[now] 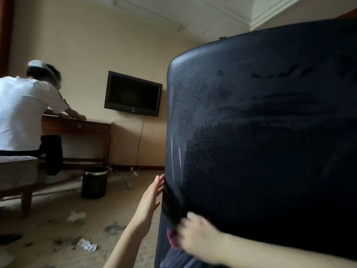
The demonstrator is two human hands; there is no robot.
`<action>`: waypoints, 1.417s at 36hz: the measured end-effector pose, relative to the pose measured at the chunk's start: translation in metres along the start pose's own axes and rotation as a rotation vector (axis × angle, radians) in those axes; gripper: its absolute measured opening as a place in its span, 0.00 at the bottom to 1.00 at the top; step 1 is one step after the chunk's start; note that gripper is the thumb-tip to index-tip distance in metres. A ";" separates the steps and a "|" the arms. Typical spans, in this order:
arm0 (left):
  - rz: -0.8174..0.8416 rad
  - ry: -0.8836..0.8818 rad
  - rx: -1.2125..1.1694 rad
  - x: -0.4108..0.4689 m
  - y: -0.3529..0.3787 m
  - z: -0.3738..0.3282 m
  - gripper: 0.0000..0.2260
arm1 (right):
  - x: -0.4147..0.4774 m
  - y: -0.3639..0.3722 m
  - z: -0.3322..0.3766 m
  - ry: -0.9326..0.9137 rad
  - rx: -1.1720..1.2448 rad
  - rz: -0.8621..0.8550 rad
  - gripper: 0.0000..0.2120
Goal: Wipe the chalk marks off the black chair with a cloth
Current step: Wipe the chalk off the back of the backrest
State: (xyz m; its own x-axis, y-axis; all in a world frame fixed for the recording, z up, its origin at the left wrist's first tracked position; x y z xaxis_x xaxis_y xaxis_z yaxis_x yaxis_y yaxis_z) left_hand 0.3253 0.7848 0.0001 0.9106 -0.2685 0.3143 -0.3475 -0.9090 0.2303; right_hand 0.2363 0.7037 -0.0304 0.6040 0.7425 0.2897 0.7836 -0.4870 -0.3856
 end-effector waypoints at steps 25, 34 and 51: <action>0.065 -0.045 -0.084 0.000 -0.003 0.012 0.27 | 0.040 -0.029 -0.025 0.068 0.011 -0.208 0.09; 0.085 -0.128 -0.184 0.002 -0.005 0.014 0.30 | 0.106 -0.115 -0.183 0.373 -0.315 -0.512 0.04; 0.077 -0.154 -0.252 0.004 -0.007 0.014 0.34 | 0.066 -0.016 -0.026 0.119 -0.047 -0.229 0.14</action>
State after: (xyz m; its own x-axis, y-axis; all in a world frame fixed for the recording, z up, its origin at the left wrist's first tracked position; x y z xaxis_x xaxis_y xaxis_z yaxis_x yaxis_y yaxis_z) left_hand 0.3342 0.7852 -0.0131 0.8958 -0.3964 0.2012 -0.4442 -0.7815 0.4381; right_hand 0.2673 0.7487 0.0181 0.4208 0.7778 0.4670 0.9061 -0.3353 -0.2579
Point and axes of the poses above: each hand's wrist, its own x-axis towards the middle knuckle, its own y-axis out of the palm, z = x × y, the point moved 6 cm from there along x, towards the middle knuckle, and after that the axes turned 14 degrees about -z, right-handed, at the moved point
